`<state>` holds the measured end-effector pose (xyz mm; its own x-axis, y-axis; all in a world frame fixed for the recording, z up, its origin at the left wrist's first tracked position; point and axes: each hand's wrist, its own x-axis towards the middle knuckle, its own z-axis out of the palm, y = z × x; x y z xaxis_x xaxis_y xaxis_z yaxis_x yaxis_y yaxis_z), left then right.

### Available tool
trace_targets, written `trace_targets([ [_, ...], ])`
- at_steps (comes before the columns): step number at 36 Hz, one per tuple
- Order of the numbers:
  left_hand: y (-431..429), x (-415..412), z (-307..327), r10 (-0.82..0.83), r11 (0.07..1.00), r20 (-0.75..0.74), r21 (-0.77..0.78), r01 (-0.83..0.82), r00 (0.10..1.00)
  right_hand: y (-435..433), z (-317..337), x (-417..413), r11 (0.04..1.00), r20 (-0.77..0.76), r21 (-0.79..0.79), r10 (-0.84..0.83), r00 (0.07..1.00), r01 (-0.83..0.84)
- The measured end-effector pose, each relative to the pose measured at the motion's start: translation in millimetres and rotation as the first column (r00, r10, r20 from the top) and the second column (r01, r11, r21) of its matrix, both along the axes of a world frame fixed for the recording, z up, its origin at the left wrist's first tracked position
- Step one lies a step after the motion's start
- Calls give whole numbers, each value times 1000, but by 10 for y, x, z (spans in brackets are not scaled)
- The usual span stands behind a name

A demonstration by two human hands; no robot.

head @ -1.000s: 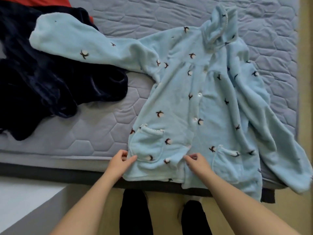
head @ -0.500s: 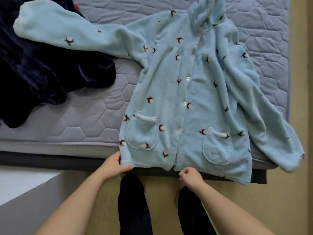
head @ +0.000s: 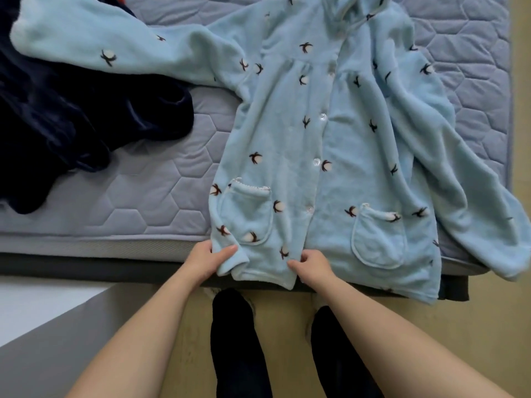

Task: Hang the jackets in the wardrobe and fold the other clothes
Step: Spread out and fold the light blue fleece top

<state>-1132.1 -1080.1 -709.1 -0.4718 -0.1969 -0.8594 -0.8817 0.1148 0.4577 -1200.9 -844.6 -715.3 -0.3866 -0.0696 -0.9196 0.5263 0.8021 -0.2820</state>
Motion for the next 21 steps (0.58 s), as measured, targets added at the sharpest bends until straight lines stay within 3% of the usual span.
trace_targets([
  [4, -261, 220, 105, -162, 945, 59, -279, 172, 985, 243, 84, -76, 980, -43, 177, 96, 994, -87],
  [10, -270, 173, 175, -352, 886, 115, -279, 370, 929, 422, 190, -100, 990, 31, 115, 84, 996, -87],
  [15, -297, 127, 152, -392, 830, 316, -285, 480, 864, 296, 210, -129, 989, 71, 57, 132, 989, -136],
  [19, -215, 44, 207, -395, 742, 468, -345, 575, 790, 427, 200, -232, 972, -2, 218, 84, 996, -82],
  [21, -103, -17, 280, -420, 659, 433, -459, 596, 798, 599, 213, -280, 943, -60, 332, -5, 998, 25],
])
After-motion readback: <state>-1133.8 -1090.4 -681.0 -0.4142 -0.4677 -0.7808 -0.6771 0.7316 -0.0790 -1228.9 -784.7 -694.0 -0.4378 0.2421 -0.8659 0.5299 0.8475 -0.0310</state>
